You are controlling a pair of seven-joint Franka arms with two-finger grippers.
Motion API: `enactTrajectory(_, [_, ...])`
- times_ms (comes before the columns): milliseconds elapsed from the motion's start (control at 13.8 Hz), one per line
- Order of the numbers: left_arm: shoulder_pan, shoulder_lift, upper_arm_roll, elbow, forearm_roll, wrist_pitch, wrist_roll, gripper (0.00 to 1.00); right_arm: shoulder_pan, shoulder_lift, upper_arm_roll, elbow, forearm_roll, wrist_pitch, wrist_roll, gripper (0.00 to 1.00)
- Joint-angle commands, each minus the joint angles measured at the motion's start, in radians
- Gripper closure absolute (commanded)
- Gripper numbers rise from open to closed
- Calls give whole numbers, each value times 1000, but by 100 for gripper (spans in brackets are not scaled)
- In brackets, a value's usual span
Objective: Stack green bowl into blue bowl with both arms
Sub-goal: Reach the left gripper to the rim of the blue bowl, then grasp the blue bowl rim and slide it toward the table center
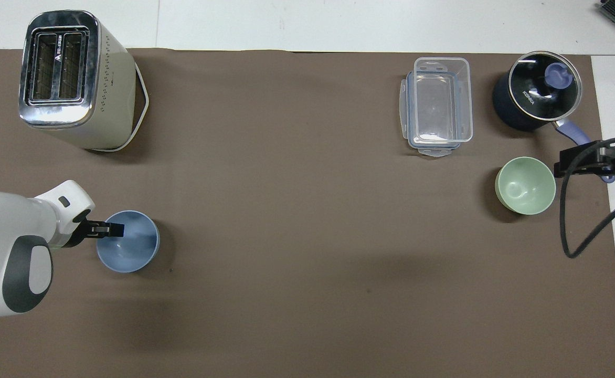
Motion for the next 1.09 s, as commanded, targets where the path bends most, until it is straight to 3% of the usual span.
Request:
enactTrajectory(0, [1, -1, 1, -17, 3, 27, 10, 100, -13, -6, 7, -2, 21, 12, 8, 0])
enactTrajectory(291, [7, -12, 0, 8, 3, -8, 12, 100, -13, -6, 7, -1, 21, 12, 8, 0])
enactTrajectory(726, [-8, -42, -12, 208, -20, -299, -22, 100, -13, -6, 7, -2, 21, 12, 8, 0])
enactTrajectory(1017, [-148, -42, -12, 267, -52, -336, -170, 100, -13, -6, 7, -2, 21, 12, 8, 0])
